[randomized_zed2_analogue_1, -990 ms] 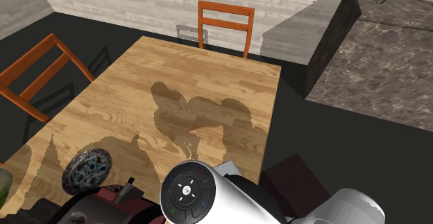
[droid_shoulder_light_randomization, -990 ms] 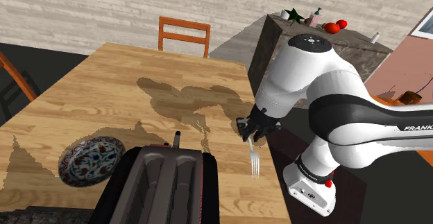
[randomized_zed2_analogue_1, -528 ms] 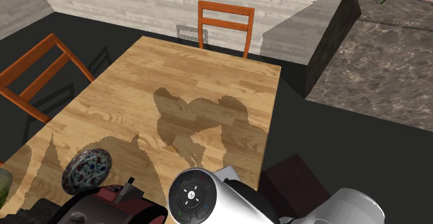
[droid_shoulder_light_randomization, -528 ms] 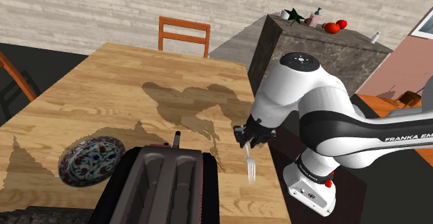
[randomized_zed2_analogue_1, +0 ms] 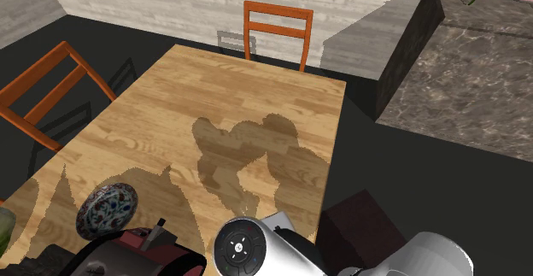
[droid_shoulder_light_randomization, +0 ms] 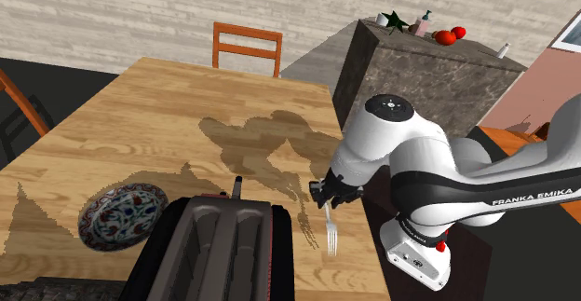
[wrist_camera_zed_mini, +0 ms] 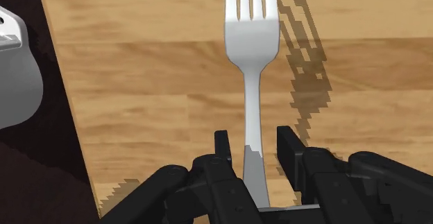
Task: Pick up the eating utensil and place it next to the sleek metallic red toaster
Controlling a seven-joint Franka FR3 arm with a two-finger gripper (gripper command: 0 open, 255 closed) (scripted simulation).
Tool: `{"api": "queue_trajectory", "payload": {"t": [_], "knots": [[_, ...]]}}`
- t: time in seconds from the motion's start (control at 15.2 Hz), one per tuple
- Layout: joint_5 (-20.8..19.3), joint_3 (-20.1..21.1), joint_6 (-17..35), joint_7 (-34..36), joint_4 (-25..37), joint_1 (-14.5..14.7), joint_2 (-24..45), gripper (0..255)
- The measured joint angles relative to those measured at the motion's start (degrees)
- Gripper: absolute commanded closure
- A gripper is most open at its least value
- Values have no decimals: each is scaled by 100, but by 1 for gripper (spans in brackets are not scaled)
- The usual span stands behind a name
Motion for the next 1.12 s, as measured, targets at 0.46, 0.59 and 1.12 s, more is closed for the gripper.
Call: {"api": "queue_trajectory", "payload": {"t": [0.46, 0.59, 1.12], "knots": [[95, 192, 451, 44, -157, -36, 295, 255], [96, 195, 459, 44, -158, -38, 301, 255], [67, 123, 318, 22, -116, -20, 190, 0]]}}
